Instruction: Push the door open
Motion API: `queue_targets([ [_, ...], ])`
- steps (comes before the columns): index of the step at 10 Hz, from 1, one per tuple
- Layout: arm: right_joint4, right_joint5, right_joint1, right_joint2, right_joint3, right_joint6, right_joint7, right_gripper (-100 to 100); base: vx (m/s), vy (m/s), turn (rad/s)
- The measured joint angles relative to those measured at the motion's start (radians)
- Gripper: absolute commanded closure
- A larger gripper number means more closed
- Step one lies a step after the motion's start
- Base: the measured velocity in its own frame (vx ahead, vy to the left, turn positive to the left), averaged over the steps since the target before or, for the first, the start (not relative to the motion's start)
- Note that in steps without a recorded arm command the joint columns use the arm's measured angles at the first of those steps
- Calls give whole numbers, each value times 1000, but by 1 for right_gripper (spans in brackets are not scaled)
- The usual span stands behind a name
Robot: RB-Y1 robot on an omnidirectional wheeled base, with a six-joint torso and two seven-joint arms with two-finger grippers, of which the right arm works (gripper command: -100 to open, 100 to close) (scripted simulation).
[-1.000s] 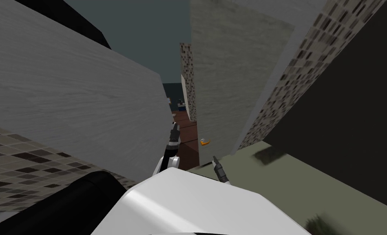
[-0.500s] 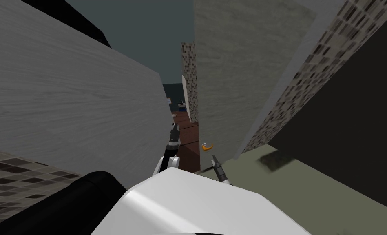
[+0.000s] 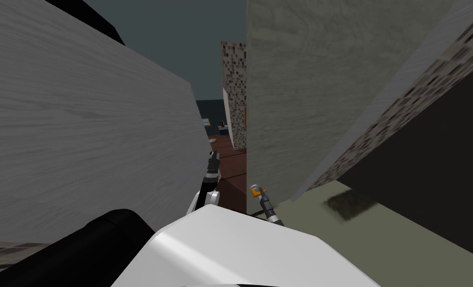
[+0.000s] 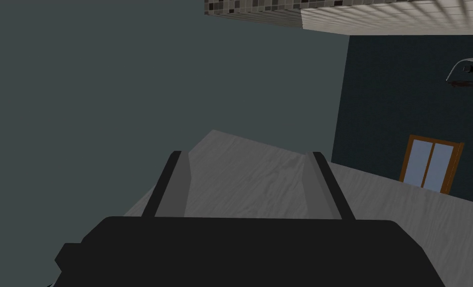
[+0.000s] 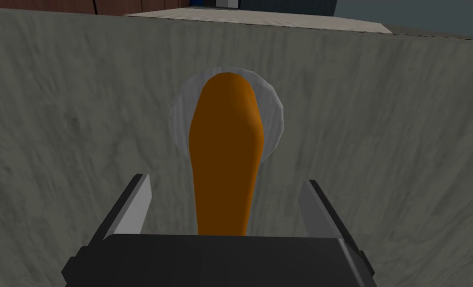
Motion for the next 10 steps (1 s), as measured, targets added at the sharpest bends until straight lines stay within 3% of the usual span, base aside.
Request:
queue_targets([
  [5,-2,0,-3,0,-1,3,0,100,-8,-4,6],
  [10,20,-14,-14,3,-23,17,13,100,143,89,-38],
])
